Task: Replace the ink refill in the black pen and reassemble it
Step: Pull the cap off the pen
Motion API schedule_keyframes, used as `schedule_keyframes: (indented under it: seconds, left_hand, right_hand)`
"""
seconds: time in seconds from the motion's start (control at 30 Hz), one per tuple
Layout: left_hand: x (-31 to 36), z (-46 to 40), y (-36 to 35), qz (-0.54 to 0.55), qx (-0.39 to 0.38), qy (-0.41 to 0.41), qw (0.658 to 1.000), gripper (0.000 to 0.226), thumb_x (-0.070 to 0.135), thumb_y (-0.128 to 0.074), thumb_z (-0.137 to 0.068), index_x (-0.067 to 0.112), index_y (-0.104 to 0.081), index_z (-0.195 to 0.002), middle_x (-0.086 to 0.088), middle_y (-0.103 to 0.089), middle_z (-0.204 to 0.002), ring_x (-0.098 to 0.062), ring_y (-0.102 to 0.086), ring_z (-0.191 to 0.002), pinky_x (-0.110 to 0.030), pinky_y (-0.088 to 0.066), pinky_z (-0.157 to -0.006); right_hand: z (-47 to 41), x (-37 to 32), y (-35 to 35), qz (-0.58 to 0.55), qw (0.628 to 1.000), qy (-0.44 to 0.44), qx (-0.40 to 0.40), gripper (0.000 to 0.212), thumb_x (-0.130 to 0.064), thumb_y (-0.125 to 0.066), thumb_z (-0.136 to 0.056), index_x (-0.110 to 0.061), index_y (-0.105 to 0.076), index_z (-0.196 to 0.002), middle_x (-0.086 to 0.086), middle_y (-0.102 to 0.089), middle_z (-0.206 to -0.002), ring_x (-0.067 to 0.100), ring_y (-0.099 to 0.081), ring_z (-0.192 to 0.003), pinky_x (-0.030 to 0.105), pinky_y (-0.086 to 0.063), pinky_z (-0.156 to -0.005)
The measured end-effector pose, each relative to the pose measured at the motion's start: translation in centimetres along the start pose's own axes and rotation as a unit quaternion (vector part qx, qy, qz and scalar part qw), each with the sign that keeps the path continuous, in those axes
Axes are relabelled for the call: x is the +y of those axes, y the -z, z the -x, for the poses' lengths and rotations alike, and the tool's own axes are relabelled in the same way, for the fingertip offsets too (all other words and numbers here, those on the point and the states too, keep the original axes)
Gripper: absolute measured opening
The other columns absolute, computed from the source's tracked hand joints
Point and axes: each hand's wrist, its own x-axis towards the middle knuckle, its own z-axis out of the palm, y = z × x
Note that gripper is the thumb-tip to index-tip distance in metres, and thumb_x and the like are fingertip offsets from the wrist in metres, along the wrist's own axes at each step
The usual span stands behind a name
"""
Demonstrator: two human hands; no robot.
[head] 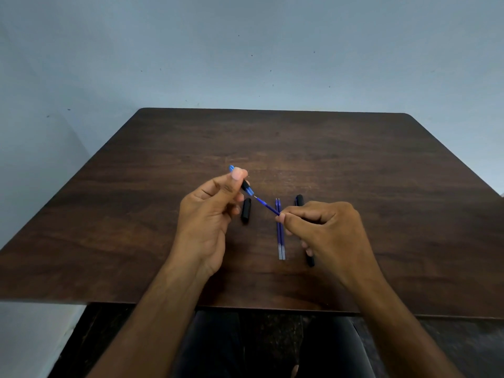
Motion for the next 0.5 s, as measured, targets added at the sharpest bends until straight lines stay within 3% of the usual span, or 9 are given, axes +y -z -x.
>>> schedule_keyframes:
  seconds: [0.17,0.27,0.33,0.43,0.5]
  left_hand:
    - [0.5,-0.9,1.5,-0.106,0.012,-0.008,0.994,0.045,0.046,-0.082,-0.061,0.014,-0.081,-0.092,0.0,-0.072,-0.077,-0.003,-0.051,-0.06,-0.021,-0.041,-0.059]
    - [0.1,-1.3,2.4,-0.244,0.014,-0.015,0.97,0.022,0.035,-0.085,-0.069,0.018,-0.082,-0.083,0.007,-0.075,-0.068,0.001,-0.063,-0.058,-0.018,-0.046,-0.066]
    - [-0.2,-1.5,2.9,-0.339,0.01,-0.006,0.941,0.015,0.032,-0.088,-0.068,0.023,-0.081,-0.078,0.009,-0.076,-0.068,0.0,-0.07,-0.064,-0.021,-0.052,-0.07]
    - [-1.0,-1.7,2.9,-0.49,0.012,0.04,0.871,0.029,0.039,-0.092,-0.061,0.027,-0.073,-0.079,0.01,-0.073,-0.063,0.001,-0.068,-0.061,-0.016,-0.049,-0.056]
    - [-1.6,-1.6,2.6,-0.554,0.029,0.062,0.83,0.036,0.044,-0.091,-0.06,0.03,-0.066,-0.081,0.007,-0.071,-0.074,-0.005,-0.068,-0.069,-0.022,-0.05,-0.057]
  right_hand:
    - [0.1,0.1,0.1,-0.002,1.0,-0.011,0.01,0.011,-0.022,-0.076,-0.087,-0.024,-0.084,-0.08,-0.01,-0.07,-0.06,0.001,-0.056,-0.048,0.02,-0.046,-0.052]
    - [0.1,0.1,0.2,-0.008,1.0,-0.018,0.016,0.013,-0.021,-0.076,-0.087,-0.027,-0.083,-0.077,-0.007,-0.07,-0.059,0.003,-0.053,-0.048,0.031,-0.049,-0.052]
    - [0.1,0.0,0.2,-0.006,1.0,-0.022,0.017,0.014,-0.022,-0.076,-0.087,-0.027,-0.083,-0.076,-0.008,-0.071,-0.059,0.004,-0.053,-0.048,0.033,-0.05,-0.052]
    - [0.1,0.1,0.0,-0.002,1.0,-0.025,0.017,0.014,-0.022,-0.076,-0.086,-0.027,-0.083,-0.076,-0.014,-0.071,-0.059,0.0,-0.055,-0.048,0.028,-0.048,-0.051]
    - [0.1,0.1,0.0,-0.002,1.0,-0.027,0.015,0.013,-0.022,-0.076,-0.087,-0.027,-0.083,-0.077,-0.017,-0.071,-0.06,-0.001,-0.057,-0.048,0.023,-0.046,-0.051]
